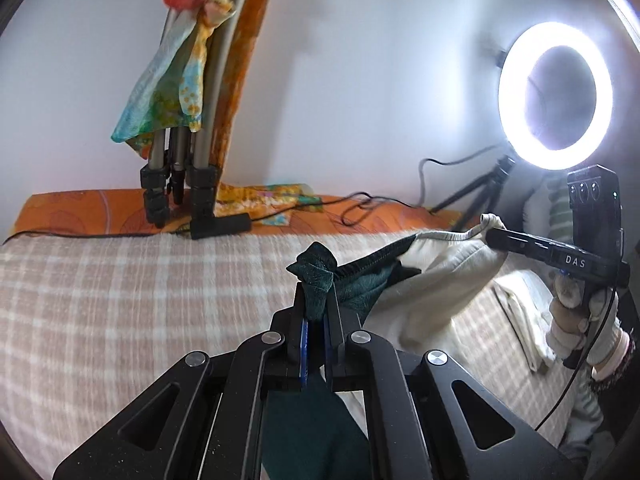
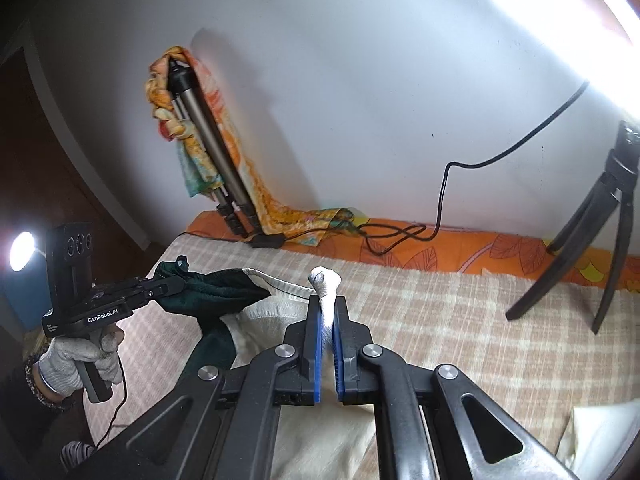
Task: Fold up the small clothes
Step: 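Lift the collar end and fold it over onto the hem fold with both tools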
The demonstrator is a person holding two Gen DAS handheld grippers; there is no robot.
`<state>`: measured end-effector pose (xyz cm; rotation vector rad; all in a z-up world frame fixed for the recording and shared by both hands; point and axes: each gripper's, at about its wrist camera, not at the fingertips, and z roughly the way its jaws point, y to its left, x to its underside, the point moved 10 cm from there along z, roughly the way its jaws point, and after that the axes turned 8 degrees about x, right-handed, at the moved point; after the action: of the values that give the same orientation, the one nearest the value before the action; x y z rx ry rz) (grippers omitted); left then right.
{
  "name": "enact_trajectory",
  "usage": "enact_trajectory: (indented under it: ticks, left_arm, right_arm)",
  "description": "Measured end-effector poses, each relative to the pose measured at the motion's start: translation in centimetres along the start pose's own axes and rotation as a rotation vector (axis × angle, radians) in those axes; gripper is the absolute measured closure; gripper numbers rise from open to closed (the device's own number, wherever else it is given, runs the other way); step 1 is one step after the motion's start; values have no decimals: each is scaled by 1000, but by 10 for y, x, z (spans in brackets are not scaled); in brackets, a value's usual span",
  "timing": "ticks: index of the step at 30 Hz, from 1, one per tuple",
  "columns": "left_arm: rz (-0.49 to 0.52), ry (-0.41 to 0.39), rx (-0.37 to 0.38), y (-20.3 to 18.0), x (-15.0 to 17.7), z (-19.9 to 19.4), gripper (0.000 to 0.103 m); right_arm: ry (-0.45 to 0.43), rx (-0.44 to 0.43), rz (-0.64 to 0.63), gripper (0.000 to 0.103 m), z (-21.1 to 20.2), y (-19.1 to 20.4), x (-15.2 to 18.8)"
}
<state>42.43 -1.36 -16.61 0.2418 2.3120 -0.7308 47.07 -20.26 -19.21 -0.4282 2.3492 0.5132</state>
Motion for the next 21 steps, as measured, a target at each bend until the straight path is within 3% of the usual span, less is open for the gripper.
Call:
enact_trajectory:
  ticks: [10,21]
  left_arm:
    - [70,28,21,-41,63,-44,99]
    - [158,111,-3,-62,172,-81,99]
  right_arm:
    - [7,-16,-48,100,-62,39,69]
    - [54,3,-95,100,-93,80,188]
